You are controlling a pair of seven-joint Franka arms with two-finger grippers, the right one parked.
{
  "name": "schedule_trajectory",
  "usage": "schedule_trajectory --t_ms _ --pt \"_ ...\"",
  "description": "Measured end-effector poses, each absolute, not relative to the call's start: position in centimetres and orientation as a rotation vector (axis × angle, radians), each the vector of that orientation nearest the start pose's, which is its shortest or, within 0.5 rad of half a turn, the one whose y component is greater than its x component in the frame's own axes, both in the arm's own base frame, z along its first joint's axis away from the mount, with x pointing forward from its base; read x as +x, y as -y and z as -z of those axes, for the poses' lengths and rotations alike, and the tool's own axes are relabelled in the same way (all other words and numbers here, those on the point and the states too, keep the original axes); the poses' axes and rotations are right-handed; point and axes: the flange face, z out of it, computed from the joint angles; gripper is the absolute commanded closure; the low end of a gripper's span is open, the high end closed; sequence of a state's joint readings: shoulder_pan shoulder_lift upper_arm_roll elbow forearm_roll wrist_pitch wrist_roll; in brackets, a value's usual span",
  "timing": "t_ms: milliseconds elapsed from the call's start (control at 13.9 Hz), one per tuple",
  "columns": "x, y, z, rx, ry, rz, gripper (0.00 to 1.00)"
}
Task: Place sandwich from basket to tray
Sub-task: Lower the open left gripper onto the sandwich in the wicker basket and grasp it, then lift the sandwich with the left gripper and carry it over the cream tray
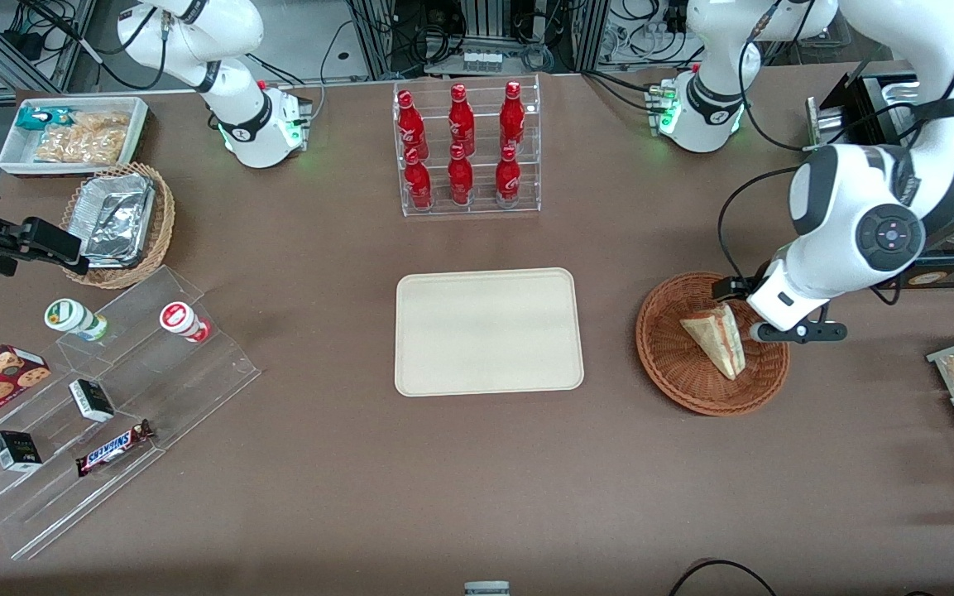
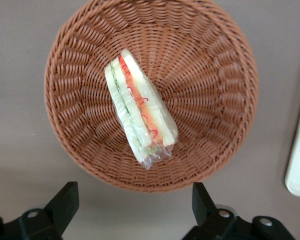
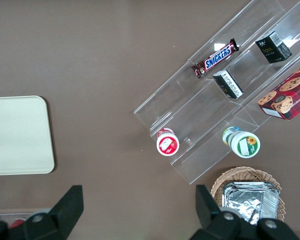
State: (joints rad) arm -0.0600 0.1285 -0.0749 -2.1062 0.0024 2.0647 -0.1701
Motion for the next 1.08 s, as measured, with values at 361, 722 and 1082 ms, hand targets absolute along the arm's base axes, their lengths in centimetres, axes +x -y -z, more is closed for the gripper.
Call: schedule_trajectory --t_ms 361,722,1082 --pt "51.8 6.7 -31.3 -3.103 0.481 -0.044 0.0" --pt "52.1 6.9 -30.8 -3.045 0.877 0.072 0.0" --pt "52.1 7.0 -27.6 -3.014 1.005 0.074 0.0"
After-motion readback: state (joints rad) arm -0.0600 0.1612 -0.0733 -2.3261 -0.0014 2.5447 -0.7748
